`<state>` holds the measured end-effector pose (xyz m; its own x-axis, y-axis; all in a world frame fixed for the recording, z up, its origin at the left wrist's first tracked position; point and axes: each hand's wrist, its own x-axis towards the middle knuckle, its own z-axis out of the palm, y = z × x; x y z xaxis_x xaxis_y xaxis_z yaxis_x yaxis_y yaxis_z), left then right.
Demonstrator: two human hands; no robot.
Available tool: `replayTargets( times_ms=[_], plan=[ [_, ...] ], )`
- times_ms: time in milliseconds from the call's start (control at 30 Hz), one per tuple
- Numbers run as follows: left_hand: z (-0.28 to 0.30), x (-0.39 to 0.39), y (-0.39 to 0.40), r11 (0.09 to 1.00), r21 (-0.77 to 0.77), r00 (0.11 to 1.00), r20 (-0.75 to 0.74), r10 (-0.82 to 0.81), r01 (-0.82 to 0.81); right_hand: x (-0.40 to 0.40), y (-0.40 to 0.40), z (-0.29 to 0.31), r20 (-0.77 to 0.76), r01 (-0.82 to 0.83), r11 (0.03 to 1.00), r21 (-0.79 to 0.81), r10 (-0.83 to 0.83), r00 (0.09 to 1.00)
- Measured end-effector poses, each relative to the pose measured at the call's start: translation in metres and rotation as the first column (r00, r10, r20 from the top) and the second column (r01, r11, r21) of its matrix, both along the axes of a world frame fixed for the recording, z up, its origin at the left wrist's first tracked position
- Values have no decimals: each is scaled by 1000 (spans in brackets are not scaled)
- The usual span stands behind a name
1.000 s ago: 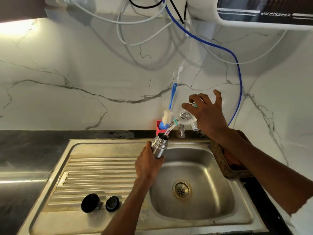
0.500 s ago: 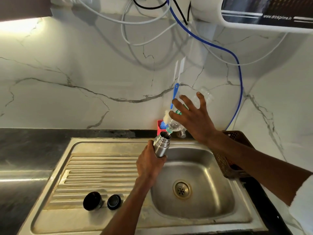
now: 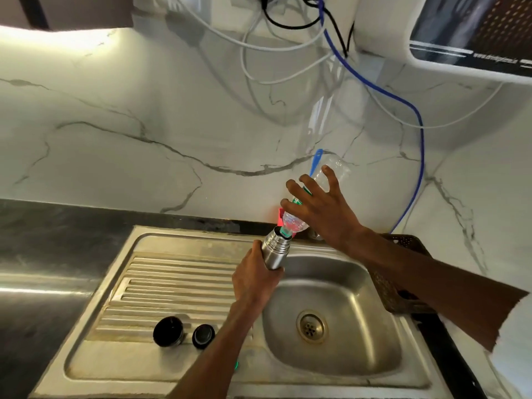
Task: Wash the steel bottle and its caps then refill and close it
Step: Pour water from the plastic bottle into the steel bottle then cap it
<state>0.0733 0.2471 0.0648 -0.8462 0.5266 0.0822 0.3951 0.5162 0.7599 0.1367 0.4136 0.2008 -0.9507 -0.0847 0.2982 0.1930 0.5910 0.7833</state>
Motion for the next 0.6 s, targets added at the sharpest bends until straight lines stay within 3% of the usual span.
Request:
replayTargets(
  times_ms=[100,200,300,400,500,533,600],
  plan=[
    [0,-6,-10,1000,15,1000,7,10,-10,-3,-11,4,-11,10,996,-86,-11,1000],
    [0,-15,-17,997,52,999,21,46,-47,-6,-27,5,-92,136,902,-410,-190,978],
    [-3,-27,-27,992,78,995,27,99,-101,-14,-51,-18,-156,159,643,-749,-405,901],
    [-4,-38,-41,983,126,991,29,132,-134,-24,-80,-49,-321,-139,338,-931,-573,754],
    [1,-50,-64,967,185,985,34,170,-173,-35,-115,-79,-233,-420,-98,-902,-709,666],
    [2,-55,-75,963,193,982,26,185,-186,-38,-129,-89,-191,-478,-209,-853,-727,659],
    [6,-66,-92,954,216,978,16,209,-208,-41,-150,-111,-156,-541,-337,-770,-723,673]
  ],
)
